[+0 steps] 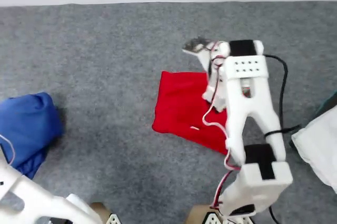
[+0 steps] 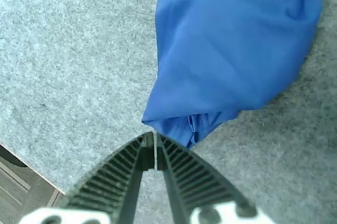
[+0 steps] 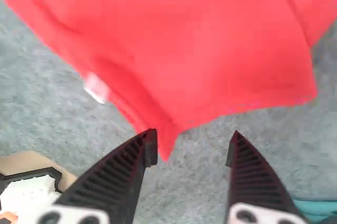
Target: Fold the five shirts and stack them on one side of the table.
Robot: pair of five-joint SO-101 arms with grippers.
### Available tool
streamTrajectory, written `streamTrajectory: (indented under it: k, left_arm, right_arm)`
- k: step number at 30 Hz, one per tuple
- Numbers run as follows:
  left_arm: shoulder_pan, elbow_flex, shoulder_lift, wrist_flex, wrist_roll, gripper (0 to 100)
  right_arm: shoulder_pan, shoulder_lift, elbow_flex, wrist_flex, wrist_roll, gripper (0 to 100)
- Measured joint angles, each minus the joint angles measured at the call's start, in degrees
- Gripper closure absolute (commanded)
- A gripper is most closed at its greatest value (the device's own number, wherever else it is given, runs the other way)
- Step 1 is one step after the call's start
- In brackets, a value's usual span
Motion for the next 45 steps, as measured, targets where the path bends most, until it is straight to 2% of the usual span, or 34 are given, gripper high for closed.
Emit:
streamTrajectory:
  k: [4,8,15,22,26,31,33,36,38,43,45]
  left_arm:
    - [0.00,0.00,0.00,0.00,0.00,98]
    - [0.00,0.00,0.00,0.00,0.00,98]
    - [0.00,0.00,0.00,0.00,0.00,98]
    - [0.00,0.00,0.00,0.00,0.00,98]
    - [0.00,0.00,0.00,0.00,0.00,98]
    - [0.00,0.00,0.00,0.00,0.00,98]
    - [0.00,0.00,0.00,0.00,0.00,98]
    - [0.00,0.00,0.00,0.00,0.00,98]
    - [0.00,0.00,0.00,0.00,0.00,98]
    - [0.00,0.00,0.00,0.00,0.00,98]
    - [0.00,0.00,0.00,0.00,0.00,98]
  right_arm:
    - [-6.77,-0.62,0.00,-0.09,-0.35,99.5]
    - [-10.81,5.27,0.00,-0.62,-0.35,99.1]
    - [-17.14,21.63,0.00,-1.85,-5.63,98.8]
    - [-23.65,23.65,-2.73,-1.67,-7.30,98.8]
    - [-22.59,21.27,-6.68,-0.79,-7.91,98.8]
    - [-14.77,16.79,-11.78,-0.79,-8.09,98.0]
    - [-10.81,16.26,-13.89,-1.23,-8.09,93.7]
    - [-6.24,16.26,-16.09,-3.96,-9.93,80.5]
    - [-5.36,16.62,-17.14,-6.42,-11.96,75.8]
    - [-5.98,21.98,-20.92,-12.66,-16.70,75.9]
    - [-7.12,24.18,-22.42,-15.38,-17.05,79.0]
